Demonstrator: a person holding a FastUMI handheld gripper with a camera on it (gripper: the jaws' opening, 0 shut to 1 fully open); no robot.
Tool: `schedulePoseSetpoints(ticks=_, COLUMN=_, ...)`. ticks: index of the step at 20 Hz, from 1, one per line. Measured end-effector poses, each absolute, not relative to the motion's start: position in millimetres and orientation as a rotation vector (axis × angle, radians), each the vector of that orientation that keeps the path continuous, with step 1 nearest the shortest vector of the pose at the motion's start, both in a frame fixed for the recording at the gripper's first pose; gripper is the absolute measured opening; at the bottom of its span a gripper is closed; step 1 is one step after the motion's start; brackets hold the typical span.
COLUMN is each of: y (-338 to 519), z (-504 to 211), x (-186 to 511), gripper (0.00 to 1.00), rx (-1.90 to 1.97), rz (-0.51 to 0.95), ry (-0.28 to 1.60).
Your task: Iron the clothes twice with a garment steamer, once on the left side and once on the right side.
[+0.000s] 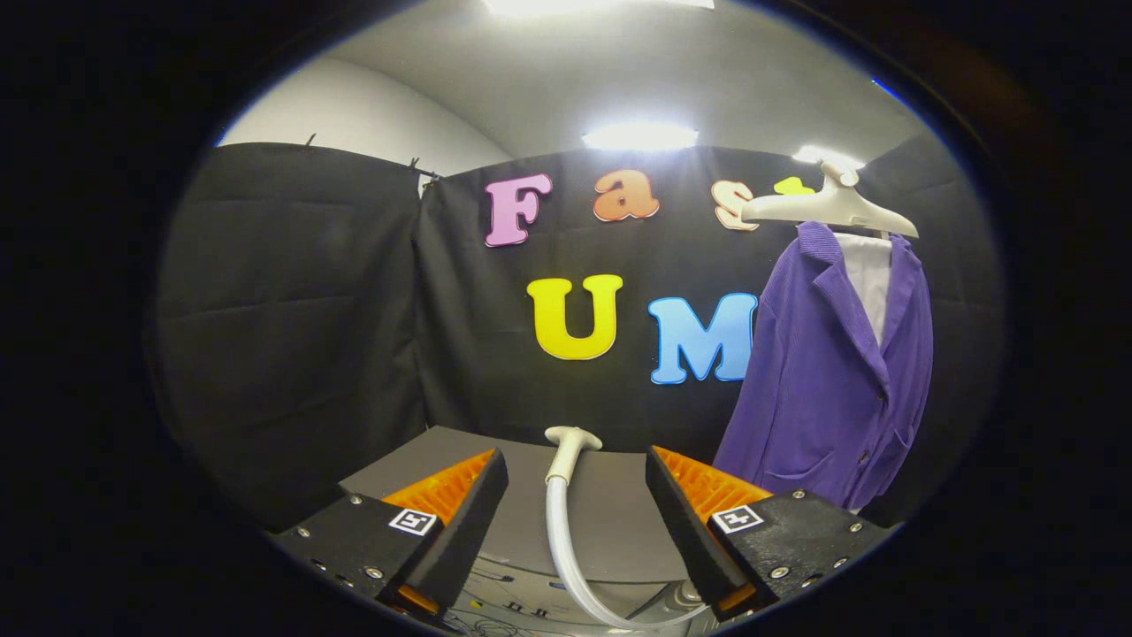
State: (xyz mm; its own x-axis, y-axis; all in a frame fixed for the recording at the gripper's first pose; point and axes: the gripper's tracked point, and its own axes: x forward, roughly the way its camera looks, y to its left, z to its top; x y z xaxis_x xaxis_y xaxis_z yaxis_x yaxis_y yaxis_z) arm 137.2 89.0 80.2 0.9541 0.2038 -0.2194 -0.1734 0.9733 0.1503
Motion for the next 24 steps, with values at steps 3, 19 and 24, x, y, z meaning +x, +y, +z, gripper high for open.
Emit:
schedulePoseSetpoints(ticks=3, y=110, z=72, x=193, gripper=0.96, rx=0.176, rz=0.147, ry=0.298)
schedulePoseSetpoints(ticks=19, y=172, z=-124, x=358, gripper=0.91, rx=0.299, rz=0.006, ry=0.922)
schedulePoseSetpoints(ticks=24, y=180, z=-143, x=352, gripper=0.82, rx=0.343, rz=-0.016, ry=0.986)
